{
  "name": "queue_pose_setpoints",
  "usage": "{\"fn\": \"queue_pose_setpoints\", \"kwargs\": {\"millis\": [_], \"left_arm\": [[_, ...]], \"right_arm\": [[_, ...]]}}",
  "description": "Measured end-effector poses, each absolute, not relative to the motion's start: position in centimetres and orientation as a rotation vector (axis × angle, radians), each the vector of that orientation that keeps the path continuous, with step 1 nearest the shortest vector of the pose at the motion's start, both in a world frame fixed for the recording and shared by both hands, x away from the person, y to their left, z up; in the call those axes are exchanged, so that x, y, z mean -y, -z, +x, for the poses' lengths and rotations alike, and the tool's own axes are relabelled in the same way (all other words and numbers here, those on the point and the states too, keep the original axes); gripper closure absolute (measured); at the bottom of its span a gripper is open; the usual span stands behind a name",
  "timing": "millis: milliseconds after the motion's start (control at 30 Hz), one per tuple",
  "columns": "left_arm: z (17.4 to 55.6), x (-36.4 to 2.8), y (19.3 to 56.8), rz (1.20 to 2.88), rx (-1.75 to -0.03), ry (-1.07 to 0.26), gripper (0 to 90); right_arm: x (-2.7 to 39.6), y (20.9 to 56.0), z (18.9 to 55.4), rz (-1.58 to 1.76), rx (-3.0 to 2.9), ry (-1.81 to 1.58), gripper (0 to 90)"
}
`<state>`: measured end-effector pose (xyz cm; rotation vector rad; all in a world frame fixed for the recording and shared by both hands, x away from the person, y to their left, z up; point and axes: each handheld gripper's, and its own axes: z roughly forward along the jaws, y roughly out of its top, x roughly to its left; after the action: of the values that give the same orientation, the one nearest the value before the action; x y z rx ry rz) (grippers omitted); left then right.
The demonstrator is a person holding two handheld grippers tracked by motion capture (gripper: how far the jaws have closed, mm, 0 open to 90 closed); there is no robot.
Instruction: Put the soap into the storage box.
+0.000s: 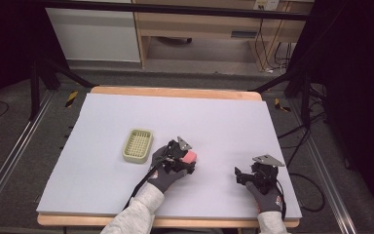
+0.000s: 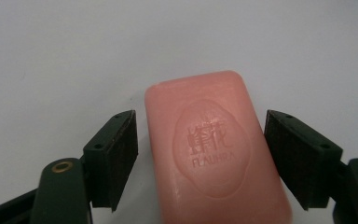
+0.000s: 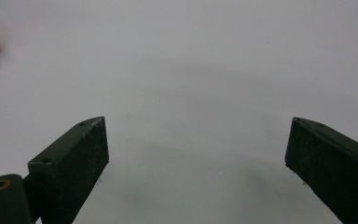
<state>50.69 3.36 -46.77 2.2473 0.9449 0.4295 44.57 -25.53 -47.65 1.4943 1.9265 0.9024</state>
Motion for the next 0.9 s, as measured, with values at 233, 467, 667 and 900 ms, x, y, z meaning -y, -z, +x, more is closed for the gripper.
{"fn": "queue_pose_setpoints", "kwargs": {"millis": [233,467,667,900], "left_arm": [[50.69,-3.26,46.89,2.244,-0.947,-0.410,30.5],[50.73,-3.26,46.91,2.250,-0.955,-0.404,32.1],[50.82,-3.22,47.02,2.256,-0.967,-0.391,35.8],[50.80,-3.23,47.01,2.259,-0.966,-0.391,36.9]], "right_arm": [[25.53,47.66,44.59,1.491,-1.927,-0.899,6.3],[25.50,47.68,44.60,1.490,-1.928,-0.898,6.3],[25.48,47.68,44.61,1.488,-1.929,-0.900,6.2],[25.46,47.68,44.61,1.493,-1.927,-0.900,6.2]]}}
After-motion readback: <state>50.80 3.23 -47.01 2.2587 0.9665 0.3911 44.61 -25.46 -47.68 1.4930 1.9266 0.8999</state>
